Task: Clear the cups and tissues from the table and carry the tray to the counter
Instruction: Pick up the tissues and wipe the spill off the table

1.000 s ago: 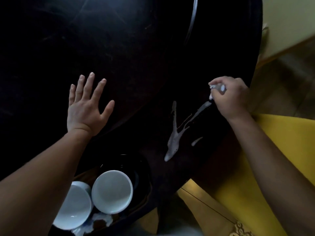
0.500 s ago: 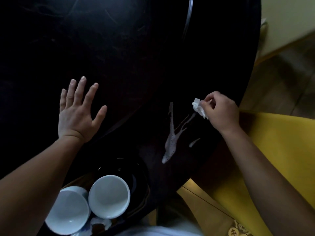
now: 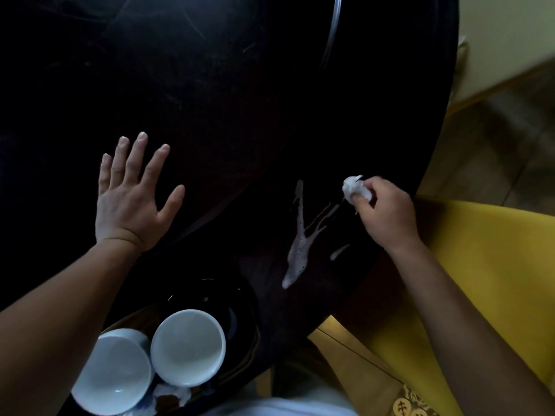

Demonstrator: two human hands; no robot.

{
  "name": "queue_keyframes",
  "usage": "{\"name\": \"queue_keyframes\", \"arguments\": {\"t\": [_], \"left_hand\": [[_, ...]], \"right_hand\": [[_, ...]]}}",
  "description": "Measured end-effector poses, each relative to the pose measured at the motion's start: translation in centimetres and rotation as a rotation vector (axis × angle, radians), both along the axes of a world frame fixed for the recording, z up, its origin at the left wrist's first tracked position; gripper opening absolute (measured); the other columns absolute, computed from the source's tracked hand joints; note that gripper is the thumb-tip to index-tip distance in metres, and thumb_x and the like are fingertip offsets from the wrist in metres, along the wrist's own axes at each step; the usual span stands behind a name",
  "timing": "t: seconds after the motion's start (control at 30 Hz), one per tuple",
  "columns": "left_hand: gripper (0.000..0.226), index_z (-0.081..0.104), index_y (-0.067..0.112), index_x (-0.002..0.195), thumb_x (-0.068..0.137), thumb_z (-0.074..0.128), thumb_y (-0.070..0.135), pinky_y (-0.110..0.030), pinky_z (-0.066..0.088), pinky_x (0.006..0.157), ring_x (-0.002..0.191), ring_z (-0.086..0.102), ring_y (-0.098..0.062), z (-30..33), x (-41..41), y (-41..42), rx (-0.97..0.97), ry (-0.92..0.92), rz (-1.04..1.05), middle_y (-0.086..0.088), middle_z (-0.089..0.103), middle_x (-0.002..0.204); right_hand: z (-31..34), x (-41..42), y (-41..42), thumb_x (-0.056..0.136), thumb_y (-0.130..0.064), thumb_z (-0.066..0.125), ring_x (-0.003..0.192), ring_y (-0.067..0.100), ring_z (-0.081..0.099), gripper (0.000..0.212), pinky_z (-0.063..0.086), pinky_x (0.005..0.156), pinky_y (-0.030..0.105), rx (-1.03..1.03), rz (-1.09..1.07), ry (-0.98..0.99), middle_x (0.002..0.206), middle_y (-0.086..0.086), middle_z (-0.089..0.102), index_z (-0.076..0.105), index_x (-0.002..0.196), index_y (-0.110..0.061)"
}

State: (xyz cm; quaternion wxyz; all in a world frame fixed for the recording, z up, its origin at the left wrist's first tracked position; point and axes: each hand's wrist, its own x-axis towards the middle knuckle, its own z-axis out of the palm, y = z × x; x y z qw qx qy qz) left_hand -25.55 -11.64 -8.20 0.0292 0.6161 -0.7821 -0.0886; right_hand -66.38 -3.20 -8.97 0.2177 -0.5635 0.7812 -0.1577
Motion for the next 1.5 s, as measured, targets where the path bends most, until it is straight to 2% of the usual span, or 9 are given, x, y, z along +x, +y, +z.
{"name": "queue_keyframes", "arguments": {"t": [0.23, 0.4, 0.53, 0.63, 0.73, 0.87, 1.1, 1.3, 1.5], "left_hand": [[0.075, 0.026, 0.025, 0.161, 0.096, 0.033, 0.061, -0.047, -0.001, 0.128, 0.159, -0.001, -0.025, 0.1, 0.1, 0.0, 0.007, 0.009, 0.004, -0.004, 0.009, 0.172], [0.075, 0.026, 0.025, 0.161, 0.096, 0.034, 0.060, -0.047, -0.001, 0.128, 0.159, -0.001, -0.025, 0.1, 0.2, 0.1, 0.012, 0.015, 0.003, -0.005, 0.008, 0.172], [0.075, 0.026, 0.024, 0.161, 0.096, 0.034, 0.060, -0.048, -0.001, 0.128, 0.159, -0.001, -0.026, 0.1, 0.3, 0.1, 0.010, 0.002, 0.003, -0.005, 0.008, 0.172], [0.074, 0.026, 0.024, 0.161, 0.096, 0.035, 0.059, -0.048, -0.001, 0.128, 0.159, 0.000, -0.027, 0.1, 0.2, 0.1, 0.007, 0.003, -0.002, -0.006, 0.008, 0.172], [0.074, 0.026, 0.023, 0.161, 0.097, 0.034, 0.059, -0.049, 0.000, 0.127, 0.159, 0.001, -0.027, 0.1, 0.2, 0.0, 0.003, 0.004, -0.002, -0.006, 0.009, 0.172], [0.074, 0.025, 0.024, 0.161, 0.097, 0.033, 0.059, -0.049, 0.000, 0.127, 0.159, 0.001, -0.028, 0.1, 0.2, 0.0, -0.001, -0.002, -0.003, -0.006, 0.009, 0.172], [0.074, 0.025, 0.023, 0.161, 0.097, 0.034, 0.059, -0.050, 0.001, 0.127, 0.158, 0.002, -0.029, 0.0, 0.4, 0.0, -0.006, -0.004, -0.011, -0.007, 0.009, 0.172], [0.073, 0.026, 0.024, 0.161, 0.098, 0.035, 0.059, -0.048, -0.001, 0.127, 0.158, 0.001, -0.029, -0.1, 0.2, -0.1, -0.002, 0.004, -0.009, -0.006, 0.009, 0.172], [0.074, 0.026, 0.025, 0.161, 0.097, 0.034, 0.060, -0.049, 0.000, 0.128, 0.159, 0.001, -0.028, -0.1, 0.0, 0.0, -0.007, 0.002, 0.002, -0.006, 0.009, 0.172]], "right_hand": [[0.0, -1.8, -3.5, 0.097, -0.044, 0.056, 0.067, 0.021, 0.056, 0.029, 0.035, 0.056, 0.031, 0.025, -0.067, 0.018, 0.073, -0.002, 0.058, 0.063, 0.088, -0.017], [-0.8, 1.3, -1.7, 0.101, -0.033, 0.053, 0.069, 0.017, 0.047, 0.023, 0.026, 0.055, 0.027, -0.008, -0.053, 0.212, 0.084, -0.001, 0.052, 0.059, 0.095, -0.012], [-1.1, 4.1, 1.7, 0.098, -0.028, 0.060, 0.063, 0.010, 0.048, 0.016, 0.023, 0.051, 0.014, -0.097, -0.099, 0.151, 0.082, 0.000, 0.058, 0.061, 0.095, -0.012], [-0.4, 4.8, 2.7, 0.095, -0.026, 0.067, 0.065, 0.008, 0.052, 0.019, 0.030, 0.054, 0.012, -0.089, -0.111, 0.064, 0.084, -0.004, 0.060, 0.062, 0.108, -0.013], [0.7, 4.0, 2.7, 0.091, -0.020, 0.070, 0.073, 0.011, 0.060, 0.032, 0.048, 0.061, 0.023, -0.010, -0.117, -0.088, 0.087, -0.004, 0.063, 0.058, 0.120, -0.017], [1.3, 2.8, 1.8, 0.090, -0.023, 0.069, 0.090, 0.012, 0.062, 0.020, 0.051, 0.072, 0.027, 0.123, 0.049, -0.054, 0.100, -0.004, 0.067, 0.068, 0.110, -0.022], [1.8, 3.3, 0.5, 0.090, -0.031, 0.069, 0.070, 0.006, 0.062, 0.004, 0.051, 0.058, 0.029, 0.332, 0.238, -0.134, 0.078, -0.013, 0.063, 0.065, 0.092, -0.030], [2.8, 3.2, -2.3, 0.089, -0.025, 0.072, 0.068, -0.004, 0.059, 0.007, 0.042, 0.060, 0.009, -0.035, -0.015, -0.178, 0.077, -0.013, 0.063, 0.069, 0.094, -0.021], [1.5, 6.1, -6.4, 0.087, -0.022, 0.067, 0.078, 0.009, 0.062, 0.013, 0.054, 0.072, 0.030, -0.058, 0.091, -0.102, 0.087, -0.009, 0.065, 0.075, 0.097, -0.023]]}}
